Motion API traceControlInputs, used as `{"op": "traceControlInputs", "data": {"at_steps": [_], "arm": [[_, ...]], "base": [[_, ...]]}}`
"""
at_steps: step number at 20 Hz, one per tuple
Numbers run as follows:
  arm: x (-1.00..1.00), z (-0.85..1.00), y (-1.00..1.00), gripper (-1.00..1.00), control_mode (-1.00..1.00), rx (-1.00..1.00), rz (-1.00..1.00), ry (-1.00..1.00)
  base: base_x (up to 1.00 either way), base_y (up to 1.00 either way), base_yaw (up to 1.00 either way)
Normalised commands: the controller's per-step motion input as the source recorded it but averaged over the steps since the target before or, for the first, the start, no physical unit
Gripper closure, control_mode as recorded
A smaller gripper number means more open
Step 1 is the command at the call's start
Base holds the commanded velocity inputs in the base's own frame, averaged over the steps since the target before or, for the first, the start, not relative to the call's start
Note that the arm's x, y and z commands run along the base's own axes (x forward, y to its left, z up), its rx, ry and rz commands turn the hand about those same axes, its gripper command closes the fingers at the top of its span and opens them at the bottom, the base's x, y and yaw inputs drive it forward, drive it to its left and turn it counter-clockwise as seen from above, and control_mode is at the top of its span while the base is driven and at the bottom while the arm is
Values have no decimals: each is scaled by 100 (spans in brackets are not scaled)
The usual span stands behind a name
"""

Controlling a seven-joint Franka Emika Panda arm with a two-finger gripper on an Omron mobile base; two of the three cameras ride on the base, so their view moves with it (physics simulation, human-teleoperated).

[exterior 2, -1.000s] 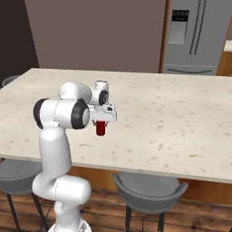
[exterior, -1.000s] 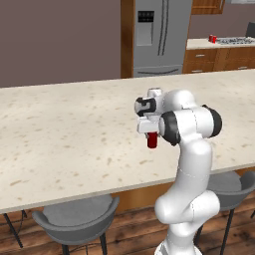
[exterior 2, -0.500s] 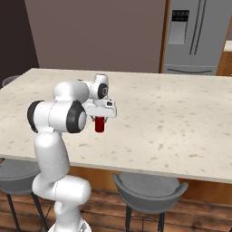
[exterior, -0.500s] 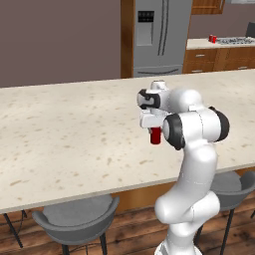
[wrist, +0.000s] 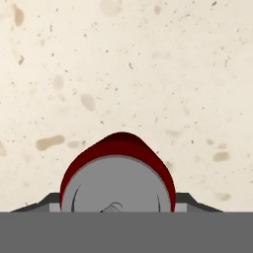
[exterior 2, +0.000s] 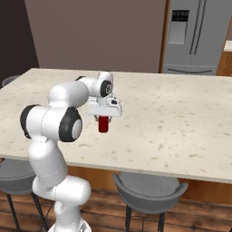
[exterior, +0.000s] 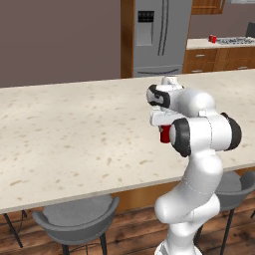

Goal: Four empty soda cans are scattered around the kitchen. Gather all the cans and cluster them next to the stove for recycling.

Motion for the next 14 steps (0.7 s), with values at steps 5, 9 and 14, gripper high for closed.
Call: {"op": "traceControlInputs", "data": {"at_steps": [5, 9, 14], "arm": [[-34, 22, -17, 100, -100, 0, 0, 0], [-25, 26, -11, 100, -100, 0, 0, 0], [-39, 19, -21, 100, -100, 0, 0, 0]], "base": [[0, 0, 0], [0, 0, 0], [0, 0, 0]]}}
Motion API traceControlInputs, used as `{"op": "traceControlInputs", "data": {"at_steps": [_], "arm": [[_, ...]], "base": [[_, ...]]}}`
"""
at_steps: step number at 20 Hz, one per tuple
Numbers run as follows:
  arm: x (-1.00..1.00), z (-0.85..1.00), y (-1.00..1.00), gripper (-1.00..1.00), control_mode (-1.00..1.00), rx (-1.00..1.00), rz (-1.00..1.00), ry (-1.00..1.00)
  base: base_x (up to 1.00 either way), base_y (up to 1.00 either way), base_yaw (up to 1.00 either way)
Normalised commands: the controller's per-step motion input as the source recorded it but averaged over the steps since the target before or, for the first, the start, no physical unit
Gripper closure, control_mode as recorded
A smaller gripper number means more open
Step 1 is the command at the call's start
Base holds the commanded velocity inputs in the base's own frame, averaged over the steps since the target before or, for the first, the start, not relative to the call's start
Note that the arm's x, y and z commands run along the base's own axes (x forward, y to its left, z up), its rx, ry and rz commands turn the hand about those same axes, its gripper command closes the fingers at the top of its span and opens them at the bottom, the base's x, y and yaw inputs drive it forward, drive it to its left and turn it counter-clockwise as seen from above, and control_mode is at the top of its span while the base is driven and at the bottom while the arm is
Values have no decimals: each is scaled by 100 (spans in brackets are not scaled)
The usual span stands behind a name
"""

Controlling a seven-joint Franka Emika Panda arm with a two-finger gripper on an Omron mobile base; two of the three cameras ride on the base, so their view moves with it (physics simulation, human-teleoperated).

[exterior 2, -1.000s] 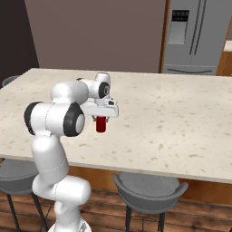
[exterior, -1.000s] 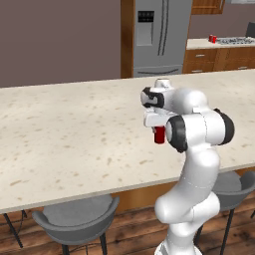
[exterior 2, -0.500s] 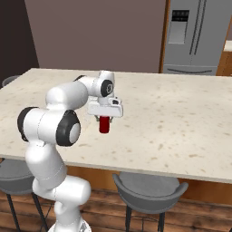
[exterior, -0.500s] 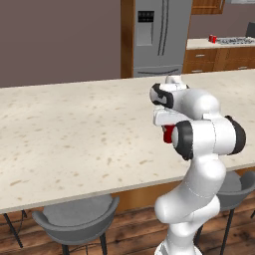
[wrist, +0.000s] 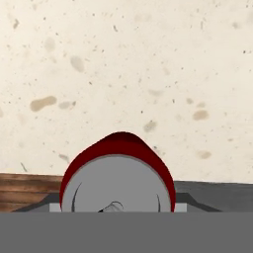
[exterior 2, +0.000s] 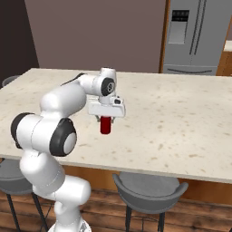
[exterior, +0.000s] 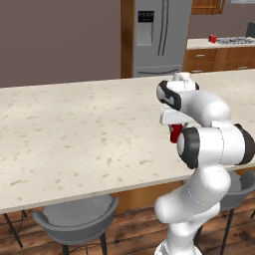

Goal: Four empty soda cans are scattered around the kitchen. Gather all the cans and cluster them next to the stove for recycling.

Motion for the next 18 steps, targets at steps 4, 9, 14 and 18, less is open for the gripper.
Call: {"op": "traceControlInputs", "data": {"at_steps": [4, 9, 14, 18], "arm": [[-46, 21, -22, 100, -100, 0, 0, -1], [-40, 20, -16, 100, -100, 0, 0, -8], [-27, 4, 0, 100, -100, -1, 0, -18], [-34, 12, 0, 100, -100, -2, 0, -20]], "base": [[0, 0, 0], [0, 0, 0], [0, 0, 0], [0, 0, 0]]}}
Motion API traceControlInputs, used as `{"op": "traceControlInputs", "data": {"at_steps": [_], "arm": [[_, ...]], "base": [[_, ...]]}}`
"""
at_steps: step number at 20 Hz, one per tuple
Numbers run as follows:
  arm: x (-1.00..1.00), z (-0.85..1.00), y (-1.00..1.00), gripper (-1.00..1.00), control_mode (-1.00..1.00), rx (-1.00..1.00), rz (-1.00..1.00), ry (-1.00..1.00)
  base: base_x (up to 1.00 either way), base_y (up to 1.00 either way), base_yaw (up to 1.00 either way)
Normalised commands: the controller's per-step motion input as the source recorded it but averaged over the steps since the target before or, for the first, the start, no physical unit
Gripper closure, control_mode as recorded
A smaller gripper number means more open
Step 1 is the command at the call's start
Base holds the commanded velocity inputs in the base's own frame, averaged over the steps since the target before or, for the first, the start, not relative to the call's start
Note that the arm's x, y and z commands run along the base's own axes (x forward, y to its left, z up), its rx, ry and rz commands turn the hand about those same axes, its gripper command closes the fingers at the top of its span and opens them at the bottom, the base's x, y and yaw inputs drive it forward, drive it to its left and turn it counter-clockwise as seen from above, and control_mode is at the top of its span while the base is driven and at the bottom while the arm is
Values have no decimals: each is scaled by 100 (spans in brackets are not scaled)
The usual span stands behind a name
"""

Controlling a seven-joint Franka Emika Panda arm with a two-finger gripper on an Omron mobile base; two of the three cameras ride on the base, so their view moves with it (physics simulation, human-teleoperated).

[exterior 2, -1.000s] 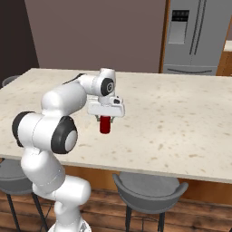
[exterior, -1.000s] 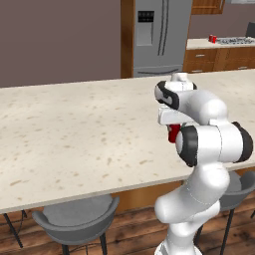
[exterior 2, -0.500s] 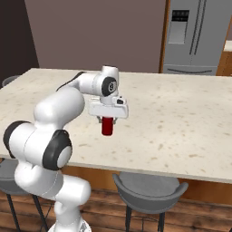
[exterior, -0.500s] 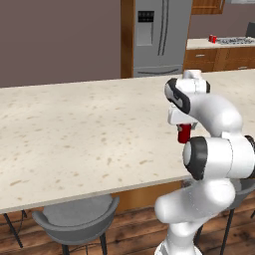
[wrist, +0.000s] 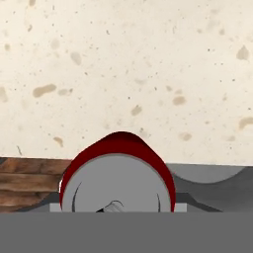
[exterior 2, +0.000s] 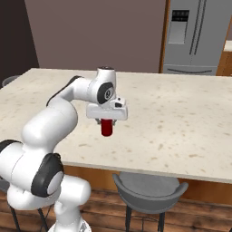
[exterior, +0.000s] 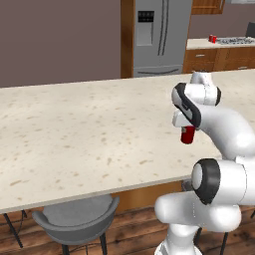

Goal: Four empty soda cans are scattered around the kitchen. Gather all the cans and cluster them next to the stove for recycling.

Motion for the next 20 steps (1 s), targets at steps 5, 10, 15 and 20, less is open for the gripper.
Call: {"op": "traceControlInputs", "data": {"at_steps": [5, 10, 15, 20], "arm": [[-15, 21, 1, 100, -100, 0, 0, -9], [-1, 8, 9, 100, -100, 0, 0, -1], [0, 0, 3, 100, -100, 0, 0, 0], [-3, 0, -2, 100, 100, 0, 0, 0]], "base": [[0, 0, 0], [0, 0, 0], [0, 0, 0], [-31, -57, 0]]}}
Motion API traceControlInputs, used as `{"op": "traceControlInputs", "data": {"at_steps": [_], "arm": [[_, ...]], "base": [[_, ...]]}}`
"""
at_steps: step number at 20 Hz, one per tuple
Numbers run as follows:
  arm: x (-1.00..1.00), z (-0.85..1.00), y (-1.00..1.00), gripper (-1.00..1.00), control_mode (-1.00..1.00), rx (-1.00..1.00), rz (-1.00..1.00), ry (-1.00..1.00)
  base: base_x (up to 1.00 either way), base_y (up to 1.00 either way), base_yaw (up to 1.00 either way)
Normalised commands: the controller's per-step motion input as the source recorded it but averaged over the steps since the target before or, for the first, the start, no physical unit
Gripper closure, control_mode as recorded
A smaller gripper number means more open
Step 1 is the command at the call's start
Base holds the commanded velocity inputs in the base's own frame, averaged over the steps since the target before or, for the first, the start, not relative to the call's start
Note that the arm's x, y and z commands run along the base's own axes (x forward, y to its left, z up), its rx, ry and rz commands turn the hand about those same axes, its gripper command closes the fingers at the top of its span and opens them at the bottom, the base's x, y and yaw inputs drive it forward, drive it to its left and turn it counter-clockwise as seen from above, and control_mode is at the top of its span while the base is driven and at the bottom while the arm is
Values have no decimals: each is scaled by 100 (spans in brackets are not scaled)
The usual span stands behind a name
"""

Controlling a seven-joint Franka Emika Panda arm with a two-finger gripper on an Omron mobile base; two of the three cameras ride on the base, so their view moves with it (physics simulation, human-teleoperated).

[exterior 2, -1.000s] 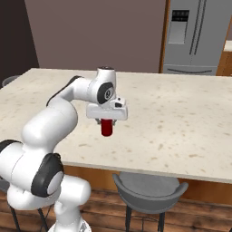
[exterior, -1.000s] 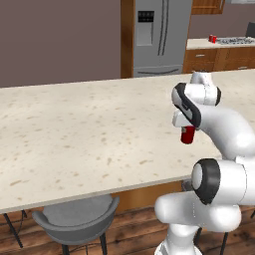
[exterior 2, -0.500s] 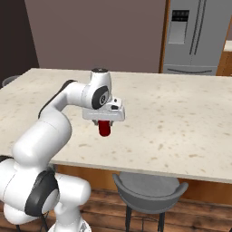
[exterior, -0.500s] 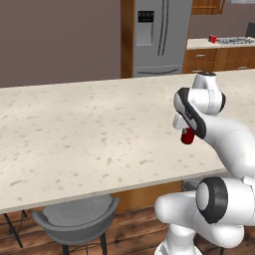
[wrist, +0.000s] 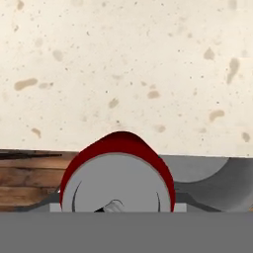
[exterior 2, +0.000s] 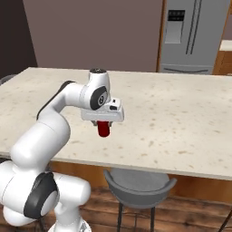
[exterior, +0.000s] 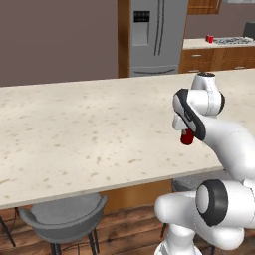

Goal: Four empty soda cans are scattered around the kitchen. Gather all the cans and cluster them next to the stove for recycling.

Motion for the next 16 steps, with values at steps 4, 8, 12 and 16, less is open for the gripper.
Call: {"op": "traceControlInputs", "data": {"at_steps": [4, 8, 12, 16], "arm": [[0, 0, 0, 100, 100, 0, 0, 0], [0, 0, 0, 100, 100, 0, 0, 0], [0, 0, 0, 100, 100, 0, 0, 0], [0, 0, 0, 100, 100, 0, 0, 0]], "base": [[-48, -99, -3], [-13, -93, -27], [-9, -61, -60], [-18, -13, -79]]}}
